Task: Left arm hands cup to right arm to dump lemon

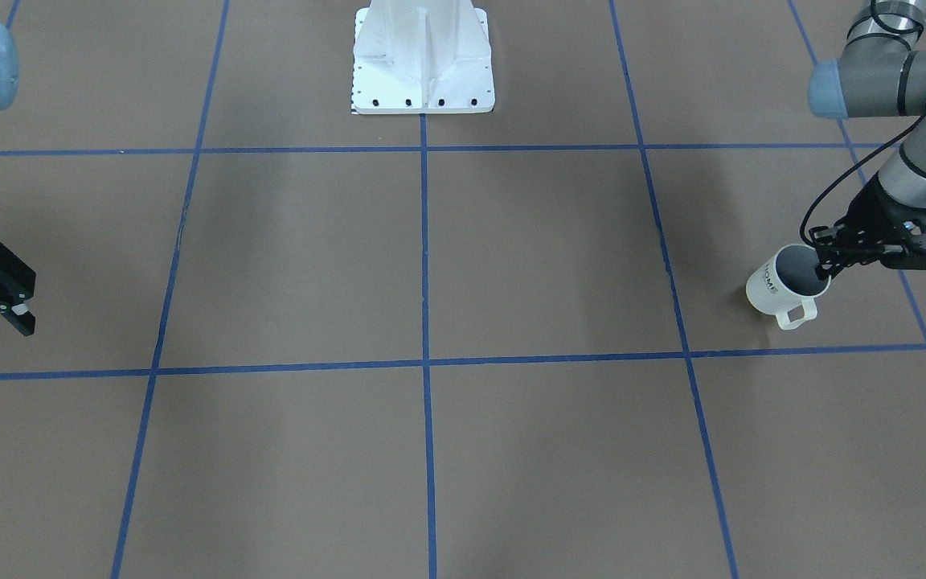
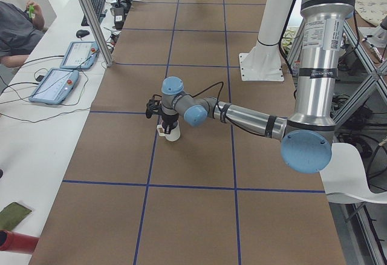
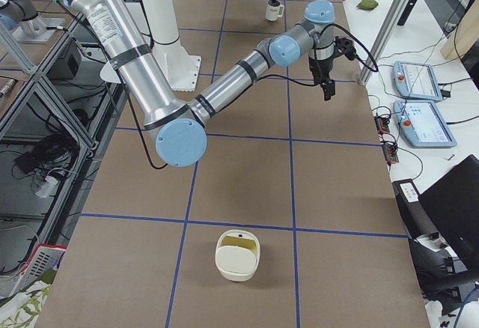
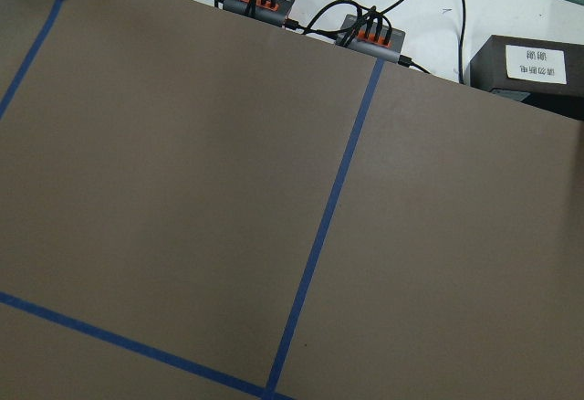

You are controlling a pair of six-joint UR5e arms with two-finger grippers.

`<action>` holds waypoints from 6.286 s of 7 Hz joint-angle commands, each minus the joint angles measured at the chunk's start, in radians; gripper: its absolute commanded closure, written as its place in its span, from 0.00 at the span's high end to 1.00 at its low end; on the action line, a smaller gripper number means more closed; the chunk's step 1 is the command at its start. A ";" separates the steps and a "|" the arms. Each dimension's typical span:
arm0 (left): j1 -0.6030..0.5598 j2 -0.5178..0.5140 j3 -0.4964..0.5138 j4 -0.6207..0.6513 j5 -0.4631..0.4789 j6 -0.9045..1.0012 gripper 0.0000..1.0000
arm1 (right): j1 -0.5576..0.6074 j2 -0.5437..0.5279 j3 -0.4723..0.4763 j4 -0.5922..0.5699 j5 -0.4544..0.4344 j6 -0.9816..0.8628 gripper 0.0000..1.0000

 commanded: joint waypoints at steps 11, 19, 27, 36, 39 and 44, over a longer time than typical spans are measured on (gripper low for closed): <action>-0.528 0.024 0.005 0.434 -0.133 0.897 1.00 | 0.235 -0.151 -0.169 -0.180 0.082 -0.441 1.00; -0.539 0.125 0.040 0.379 -0.144 0.897 1.00 | 0.257 -0.620 0.029 -0.018 0.068 -0.429 1.00; -0.528 0.138 0.021 0.388 -0.189 0.782 1.00 | 0.257 -0.608 0.017 0.010 0.067 -0.431 1.00; -0.528 0.142 0.021 0.383 -0.187 0.781 1.00 | 0.257 -0.584 0.017 0.010 0.073 -0.429 1.00; -0.529 0.142 0.020 0.382 -0.187 0.781 1.00 | 0.255 -0.573 0.017 0.010 0.073 -0.429 1.00; -0.528 0.142 0.020 0.382 -0.187 0.779 1.00 | 0.257 -0.590 0.015 0.010 0.067 -0.440 1.00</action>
